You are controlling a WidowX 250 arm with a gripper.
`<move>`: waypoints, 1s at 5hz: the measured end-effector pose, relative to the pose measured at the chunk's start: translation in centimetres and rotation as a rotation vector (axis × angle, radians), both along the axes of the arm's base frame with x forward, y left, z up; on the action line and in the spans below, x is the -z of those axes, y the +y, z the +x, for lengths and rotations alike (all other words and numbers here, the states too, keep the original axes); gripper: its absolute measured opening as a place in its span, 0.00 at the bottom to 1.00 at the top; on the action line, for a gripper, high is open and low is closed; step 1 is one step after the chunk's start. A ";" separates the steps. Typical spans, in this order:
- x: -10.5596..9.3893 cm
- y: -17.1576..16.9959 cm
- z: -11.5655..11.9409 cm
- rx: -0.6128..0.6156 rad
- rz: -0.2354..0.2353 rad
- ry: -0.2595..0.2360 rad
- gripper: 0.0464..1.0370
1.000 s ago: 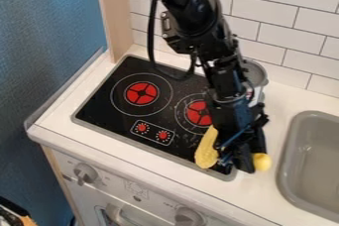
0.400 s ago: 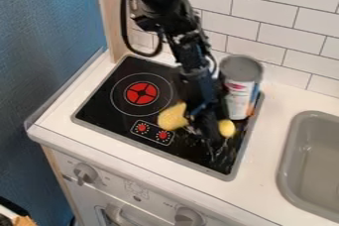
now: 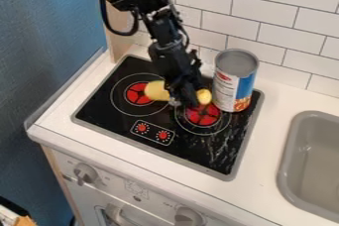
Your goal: Pone el objeto amarillo en el lado izquierdo de la stufa
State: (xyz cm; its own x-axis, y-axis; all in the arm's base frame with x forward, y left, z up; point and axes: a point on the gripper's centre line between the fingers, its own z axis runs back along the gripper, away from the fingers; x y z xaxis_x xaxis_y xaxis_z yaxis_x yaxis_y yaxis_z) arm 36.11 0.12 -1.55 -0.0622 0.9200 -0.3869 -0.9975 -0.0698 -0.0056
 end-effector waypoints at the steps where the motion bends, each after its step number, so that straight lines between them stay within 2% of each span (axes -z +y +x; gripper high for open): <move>1: 0.3 2.2 0.7 -0.043 0.022 0.002 0.31; 3: 0.7 4.7 2.8 -0.085 0.054 -0.018 0.31; 4: 1.3 5.6 2.5 -0.098 0.113 -0.014 0.31; 5: 2.1 6.8 0.9 -0.107 0.298 -0.012 0.31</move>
